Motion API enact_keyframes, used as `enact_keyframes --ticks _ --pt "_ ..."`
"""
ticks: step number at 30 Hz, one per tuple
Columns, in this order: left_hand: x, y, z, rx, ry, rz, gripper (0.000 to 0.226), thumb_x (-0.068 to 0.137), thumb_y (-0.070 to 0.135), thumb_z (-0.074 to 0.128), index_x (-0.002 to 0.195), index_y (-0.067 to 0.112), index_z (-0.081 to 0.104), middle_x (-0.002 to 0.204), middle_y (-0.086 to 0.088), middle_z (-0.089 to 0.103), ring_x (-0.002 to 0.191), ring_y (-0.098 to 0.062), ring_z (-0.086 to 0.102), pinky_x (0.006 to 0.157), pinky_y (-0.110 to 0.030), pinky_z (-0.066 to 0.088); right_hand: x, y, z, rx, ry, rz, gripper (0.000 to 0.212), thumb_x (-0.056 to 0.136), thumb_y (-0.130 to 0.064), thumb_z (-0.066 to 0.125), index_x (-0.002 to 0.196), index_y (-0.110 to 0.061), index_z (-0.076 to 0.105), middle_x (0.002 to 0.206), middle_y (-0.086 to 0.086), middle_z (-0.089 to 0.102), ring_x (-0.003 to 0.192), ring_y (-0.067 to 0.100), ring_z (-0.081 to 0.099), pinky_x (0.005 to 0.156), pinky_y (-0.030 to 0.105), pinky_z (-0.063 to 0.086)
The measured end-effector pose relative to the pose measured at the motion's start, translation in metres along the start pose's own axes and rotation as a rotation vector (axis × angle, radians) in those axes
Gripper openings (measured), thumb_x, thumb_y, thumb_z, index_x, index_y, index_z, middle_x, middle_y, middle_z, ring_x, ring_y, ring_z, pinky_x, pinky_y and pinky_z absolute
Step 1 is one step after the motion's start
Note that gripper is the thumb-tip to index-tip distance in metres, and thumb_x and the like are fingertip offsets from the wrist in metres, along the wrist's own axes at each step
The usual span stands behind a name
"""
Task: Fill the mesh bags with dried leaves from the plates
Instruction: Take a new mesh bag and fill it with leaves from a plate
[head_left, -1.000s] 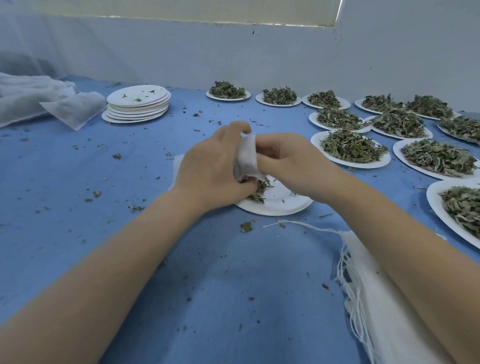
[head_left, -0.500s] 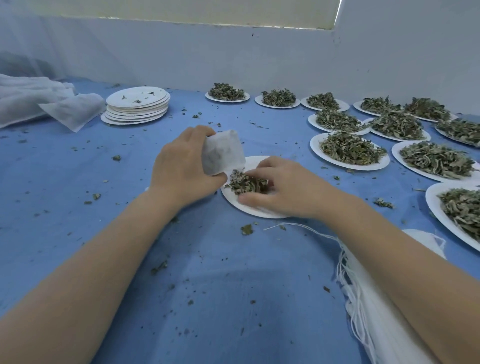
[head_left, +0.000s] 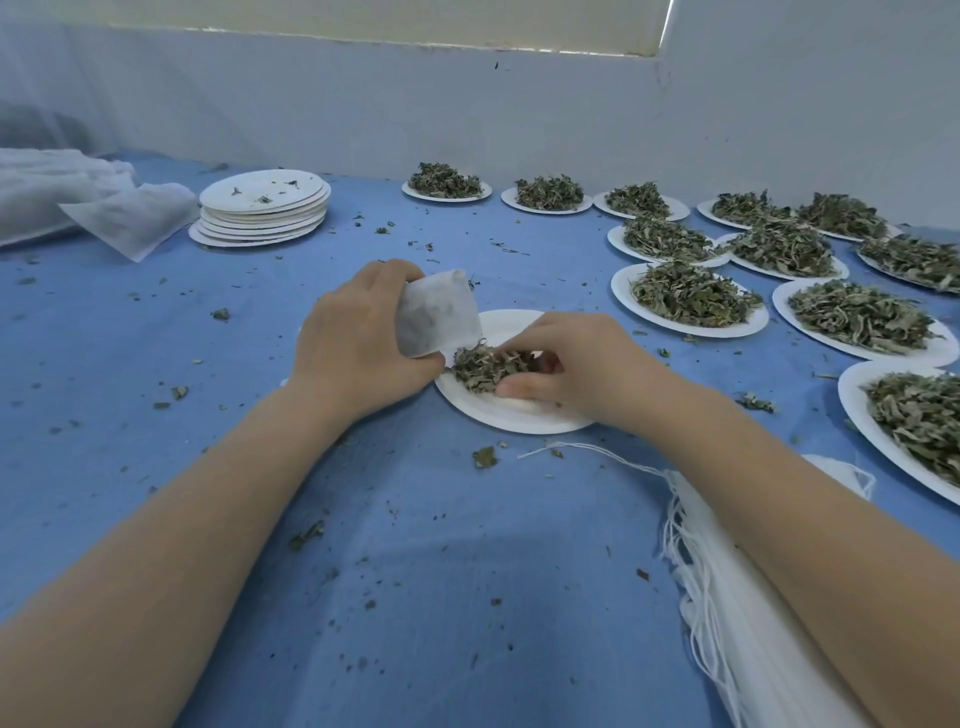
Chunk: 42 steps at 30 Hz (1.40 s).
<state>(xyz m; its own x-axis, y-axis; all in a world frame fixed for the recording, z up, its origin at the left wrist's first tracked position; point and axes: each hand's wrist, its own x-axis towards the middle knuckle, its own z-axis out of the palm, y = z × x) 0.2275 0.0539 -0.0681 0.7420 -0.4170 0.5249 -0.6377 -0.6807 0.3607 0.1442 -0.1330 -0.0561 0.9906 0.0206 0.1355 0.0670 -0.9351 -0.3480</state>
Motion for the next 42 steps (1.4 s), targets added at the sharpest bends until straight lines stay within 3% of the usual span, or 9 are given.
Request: enact_keyframes --ticks 10,13,18,21,28,31,33,37,42 --pt "-0.001 0.009 -0.001 0.023 -0.012 0.029 0.058 0.062 0.026 0.074 0.114 0.015 0.053 0.107 -0.005 0.057 0.094 -0.031 0.054 0.073 -0.031 0.035 -0.004 0.003 -0.025 0.135 0.385 0.003 0.012 0.083 -0.027 0.07 0.093 -0.022 0.075 0.077 -0.007 0.065 0.065 0.003 0.055 0.067 0.007 0.04" --pt "-0.001 0.014 0.0 0.027 -0.016 0.053 0.057 0.061 0.026 0.073 0.113 0.014 0.053 0.104 -0.006 0.057 0.09 -0.03 0.054 0.071 -0.028 0.03 -0.007 -0.005 -0.028 0.253 0.451 -0.052 0.011 0.081 -0.024 0.072 0.09 -0.019 0.076 0.08 -0.001 0.07 0.072 0.011 0.061 0.076 0.027 0.048" --pt "-0.003 0.025 0.002 -0.008 -0.007 0.08 0.058 0.06 0.029 0.072 0.113 0.014 0.054 0.105 -0.005 0.058 0.091 -0.028 0.054 0.071 -0.028 0.031 -0.008 -0.018 -0.024 0.202 0.386 -0.174 0.009 0.078 -0.012 0.072 0.087 -0.012 0.076 0.08 -0.002 0.066 0.07 0.005 0.052 0.073 0.02 0.045" --pt "-0.005 0.033 0.005 -0.037 -0.014 0.126 0.061 0.058 0.028 0.074 0.113 0.013 0.054 0.105 -0.005 0.059 0.09 -0.029 0.055 0.071 -0.028 0.032 -0.007 -0.025 -0.02 0.139 0.349 -0.221 0.011 0.079 -0.004 0.068 0.087 -0.003 0.074 0.085 0.009 0.069 0.069 0.014 0.054 0.073 0.03 0.046" --pt "-0.003 0.033 0.003 -0.177 -0.006 -0.003 0.064 0.054 0.039 0.065 0.115 0.022 0.051 0.099 0.009 0.053 0.086 -0.014 0.048 0.072 -0.027 0.036 -0.012 -0.026 -0.035 0.473 0.045 -0.14 0.024 0.089 -0.017 0.059 0.109 -0.027 0.068 0.106 0.008 0.07 0.106 0.035 0.06 0.088 0.053 0.049" --pt "-0.002 0.031 0.002 -0.204 0.017 -0.014 0.057 0.057 0.033 0.068 0.111 0.024 0.051 0.093 0.013 0.05 0.081 -0.009 0.045 0.069 -0.024 0.034 -0.011 -0.028 -0.033 0.532 0.206 -0.128 0.029 0.086 -0.015 0.064 0.091 -0.042 0.068 0.094 -0.016 0.069 0.09 0.009 0.066 0.085 0.028 0.051" --pt "-0.002 0.032 0.002 -0.208 0.024 0.026 0.058 0.056 0.038 0.064 0.11 0.023 0.053 0.094 0.011 0.053 0.081 -0.011 0.047 0.069 -0.026 0.037 -0.009 -0.033 -0.028 0.429 0.31 -0.132 0.03 0.08 -0.013 0.069 0.081 -0.043 0.067 0.087 -0.015 0.065 0.08 -0.002 0.06 0.075 0.009 0.043" --pt "-0.003 0.033 0.0 -0.15 0.055 0.132 0.056 0.058 0.043 0.063 0.107 0.017 0.059 0.098 0.002 0.062 0.084 -0.021 0.057 0.069 -0.032 0.044 -0.002 -0.04 -0.017 0.263 0.354 -0.047 0.021 0.075 -0.004 0.063 0.084 -0.018 0.077 0.071 0.007 0.069 0.054 0.014 0.049 0.052 0.018 0.038" --pt "-0.003 0.033 -0.003 -0.168 0.071 0.077 0.053 0.057 0.042 0.057 0.102 0.014 0.063 0.092 0.0 0.064 0.083 -0.023 0.058 0.07 -0.033 0.044 0.01 -0.052 -0.017 0.305 0.25 -0.097 0.018 0.072 0.002 0.06 0.065 -0.012 0.069 0.042 -0.012 0.046 0.046 0.006 0.038 0.045 0.011 0.03"
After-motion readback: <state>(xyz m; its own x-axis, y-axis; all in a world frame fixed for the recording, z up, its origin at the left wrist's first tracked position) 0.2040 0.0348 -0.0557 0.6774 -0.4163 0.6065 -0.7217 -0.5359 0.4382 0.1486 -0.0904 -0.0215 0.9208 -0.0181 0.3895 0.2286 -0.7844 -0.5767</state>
